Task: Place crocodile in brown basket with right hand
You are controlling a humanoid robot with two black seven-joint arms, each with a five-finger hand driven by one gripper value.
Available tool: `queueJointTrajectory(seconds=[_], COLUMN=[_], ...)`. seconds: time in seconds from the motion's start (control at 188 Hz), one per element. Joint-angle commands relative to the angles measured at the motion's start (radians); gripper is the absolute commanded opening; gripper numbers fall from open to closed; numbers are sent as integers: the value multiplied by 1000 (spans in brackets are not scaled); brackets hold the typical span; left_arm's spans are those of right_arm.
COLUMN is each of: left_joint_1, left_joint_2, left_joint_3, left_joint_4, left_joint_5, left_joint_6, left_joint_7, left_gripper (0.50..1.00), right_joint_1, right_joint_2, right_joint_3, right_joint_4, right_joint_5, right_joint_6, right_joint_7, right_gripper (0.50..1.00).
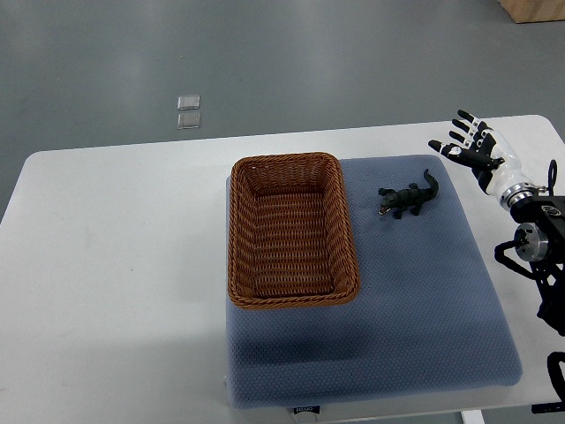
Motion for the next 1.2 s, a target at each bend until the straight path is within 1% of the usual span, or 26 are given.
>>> queueJointTrajectory(seconds=[0.0,1.196], left_joint_1=[0,2], left_joint_2=[0,0], left_joint_3=[0,-2], left_joint_4=[0,5], left_joint_5=[0,0], left_joint_6=[-1,1], left_joint_7=[0,0], left_gripper=[1000,1000], right_joint_1=[0,8], right_joint_2=[0,-11], right_joint_3=[0,0], right_joint_4=[0,0], right_joint_5=[1,0], right_joint_6=[0,1], right_joint_7=[0,-1], right_gripper=[928,930])
